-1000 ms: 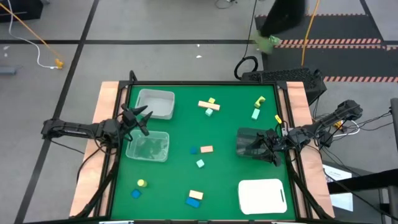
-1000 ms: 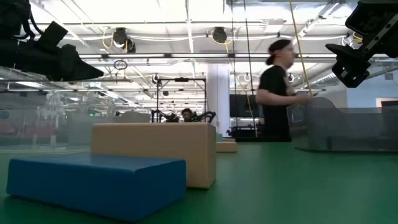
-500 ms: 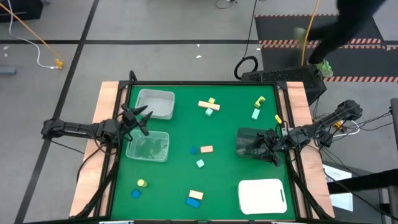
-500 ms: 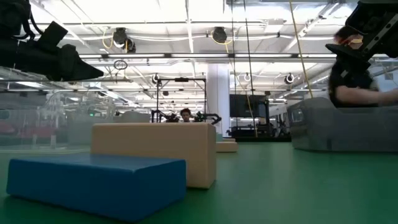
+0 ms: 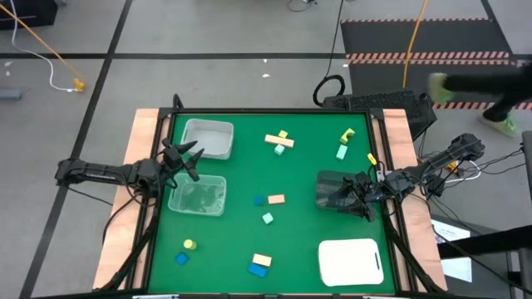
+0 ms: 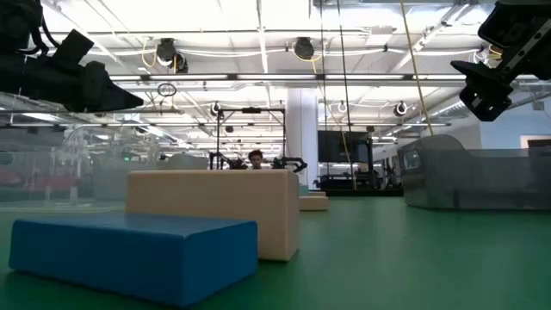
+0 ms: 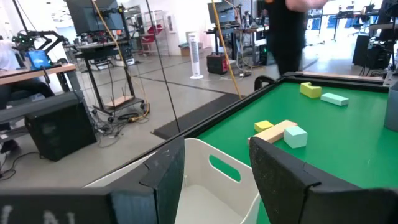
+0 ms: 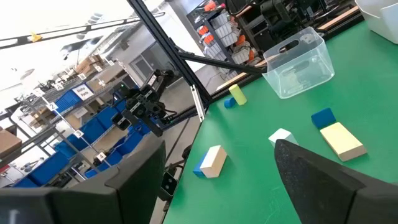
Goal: Sort & place blocks by color
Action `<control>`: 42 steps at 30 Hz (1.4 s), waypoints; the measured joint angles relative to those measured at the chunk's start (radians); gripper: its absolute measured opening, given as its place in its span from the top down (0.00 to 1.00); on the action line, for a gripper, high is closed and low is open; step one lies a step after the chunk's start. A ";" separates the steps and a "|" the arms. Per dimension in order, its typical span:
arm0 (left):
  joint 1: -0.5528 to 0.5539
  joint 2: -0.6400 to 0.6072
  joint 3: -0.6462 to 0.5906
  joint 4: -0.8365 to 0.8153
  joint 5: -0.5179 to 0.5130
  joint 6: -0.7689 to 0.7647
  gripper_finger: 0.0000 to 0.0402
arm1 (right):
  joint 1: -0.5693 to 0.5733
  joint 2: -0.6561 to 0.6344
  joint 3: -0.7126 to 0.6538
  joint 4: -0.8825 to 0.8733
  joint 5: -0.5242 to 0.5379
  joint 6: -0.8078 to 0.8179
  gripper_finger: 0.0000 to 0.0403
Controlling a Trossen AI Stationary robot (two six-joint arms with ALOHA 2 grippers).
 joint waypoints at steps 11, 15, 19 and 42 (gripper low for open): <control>0.000 0.000 0.000 0.000 0.000 0.000 0.54 | 0.000 0.000 0.000 0.031 0.001 0.000 0.28; 0.000 0.000 0.000 0.000 0.000 0.000 0.54 | 0.000 0.000 0.000 0.030 0.001 0.000 0.28; 0.000 0.000 0.000 0.000 0.000 0.000 0.54 | 0.000 0.000 0.000 0.031 0.002 0.000 0.28; 0.000 0.000 0.000 0.000 0.000 0.000 0.54 | -0.002 0.020 0.090 0.217 0.304 -0.324 0.28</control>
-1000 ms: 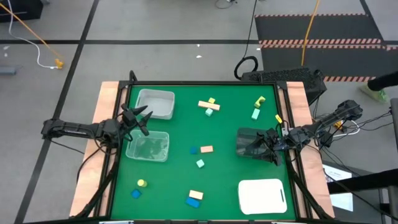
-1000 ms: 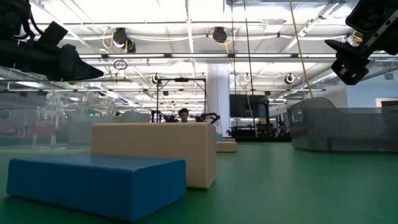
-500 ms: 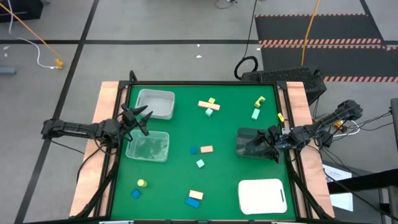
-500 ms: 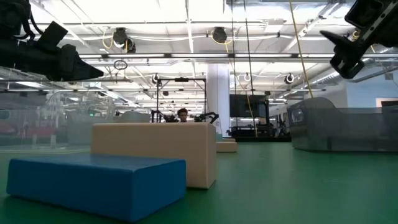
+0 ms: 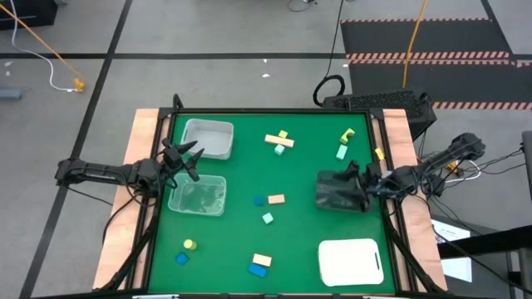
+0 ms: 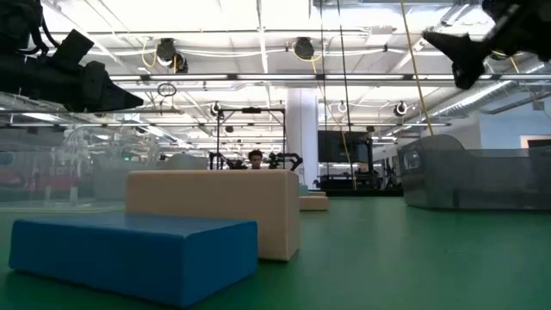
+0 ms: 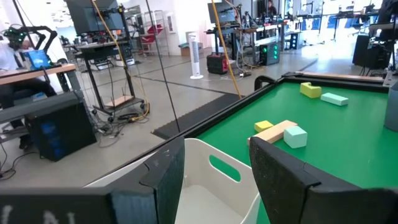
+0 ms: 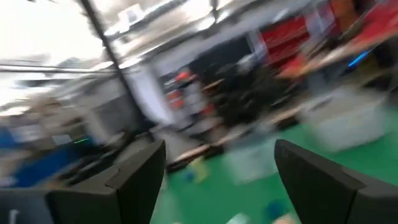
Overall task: Sort & place blocks by color
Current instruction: Put the top right green block into the black bin
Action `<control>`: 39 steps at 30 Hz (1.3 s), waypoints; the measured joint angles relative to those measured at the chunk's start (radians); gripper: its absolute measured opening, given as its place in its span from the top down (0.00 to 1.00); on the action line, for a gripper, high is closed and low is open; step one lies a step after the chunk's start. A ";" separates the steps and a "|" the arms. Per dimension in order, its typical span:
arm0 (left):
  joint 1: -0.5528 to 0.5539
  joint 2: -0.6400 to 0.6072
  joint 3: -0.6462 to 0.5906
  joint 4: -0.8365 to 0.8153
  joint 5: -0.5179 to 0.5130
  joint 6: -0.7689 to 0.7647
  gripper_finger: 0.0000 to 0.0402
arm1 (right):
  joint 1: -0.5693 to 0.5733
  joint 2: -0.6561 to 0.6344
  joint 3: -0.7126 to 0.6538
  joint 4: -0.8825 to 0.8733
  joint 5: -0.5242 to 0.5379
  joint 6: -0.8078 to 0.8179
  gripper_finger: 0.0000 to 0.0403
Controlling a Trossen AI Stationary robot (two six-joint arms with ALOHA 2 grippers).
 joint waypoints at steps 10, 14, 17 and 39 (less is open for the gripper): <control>0.000 0.000 0.000 0.000 0.000 0.000 0.54 | -0.107 0.129 0.209 -0.088 0.348 -0.114 0.28; 0.000 0.000 0.000 0.001 0.000 0.000 0.54 | -0.179 0.200 0.284 -0.178 0.500 -0.114 0.28; 0.000 0.000 0.000 0.001 0.000 0.000 0.54 | -0.239 0.263 0.340 -0.230 0.535 -0.113 0.28; 0.000 0.000 0.000 0.001 0.000 0.000 0.54 | -0.733 0.658 0.479 -0.560 0.377 0.338 0.28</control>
